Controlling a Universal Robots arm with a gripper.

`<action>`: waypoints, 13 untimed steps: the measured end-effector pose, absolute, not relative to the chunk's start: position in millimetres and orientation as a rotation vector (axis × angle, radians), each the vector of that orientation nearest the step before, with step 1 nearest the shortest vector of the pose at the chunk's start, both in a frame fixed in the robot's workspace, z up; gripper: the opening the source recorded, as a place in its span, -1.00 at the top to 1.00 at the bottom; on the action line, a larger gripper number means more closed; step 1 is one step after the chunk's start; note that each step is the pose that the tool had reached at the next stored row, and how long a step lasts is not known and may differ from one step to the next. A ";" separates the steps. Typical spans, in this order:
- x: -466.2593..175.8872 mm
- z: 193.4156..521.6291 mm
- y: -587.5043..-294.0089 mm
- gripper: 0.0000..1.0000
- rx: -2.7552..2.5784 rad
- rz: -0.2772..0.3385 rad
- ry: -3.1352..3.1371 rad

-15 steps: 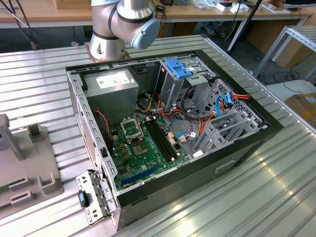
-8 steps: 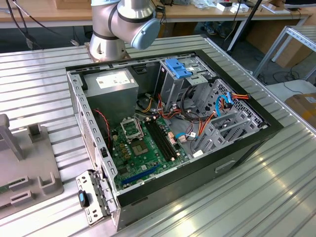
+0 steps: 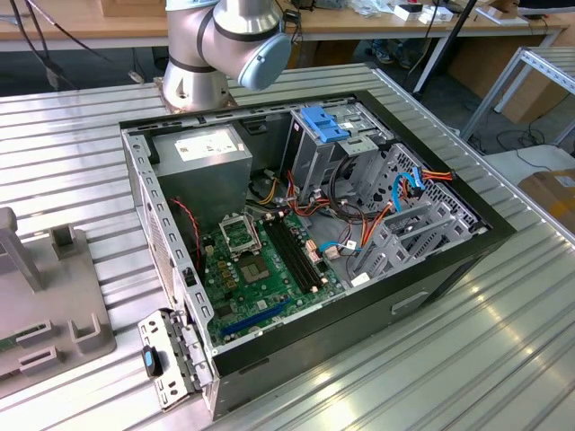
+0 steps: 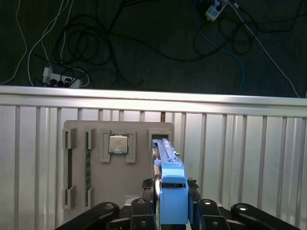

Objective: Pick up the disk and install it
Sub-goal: 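Pick up the disk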

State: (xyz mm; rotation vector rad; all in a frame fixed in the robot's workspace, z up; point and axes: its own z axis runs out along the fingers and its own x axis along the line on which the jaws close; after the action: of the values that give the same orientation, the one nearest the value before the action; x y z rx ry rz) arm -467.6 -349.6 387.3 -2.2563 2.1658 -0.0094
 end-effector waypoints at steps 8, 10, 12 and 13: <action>-467.6 403.1 -349.7 0.27 -2.256 -0.010 2.166; -467.6 405.3 -349.6 0.27 -2.256 -0.009 2.166; -467.6 408.3 -349.6 0.27 -2.256 -0.009 2.166; -467.6 410.3 -349.6 0.27 -2.256 -0.010 2.166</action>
State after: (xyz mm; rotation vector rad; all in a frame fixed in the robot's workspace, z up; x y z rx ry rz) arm -467.6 -349.6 410.3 -2.2563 2.1657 -0.0095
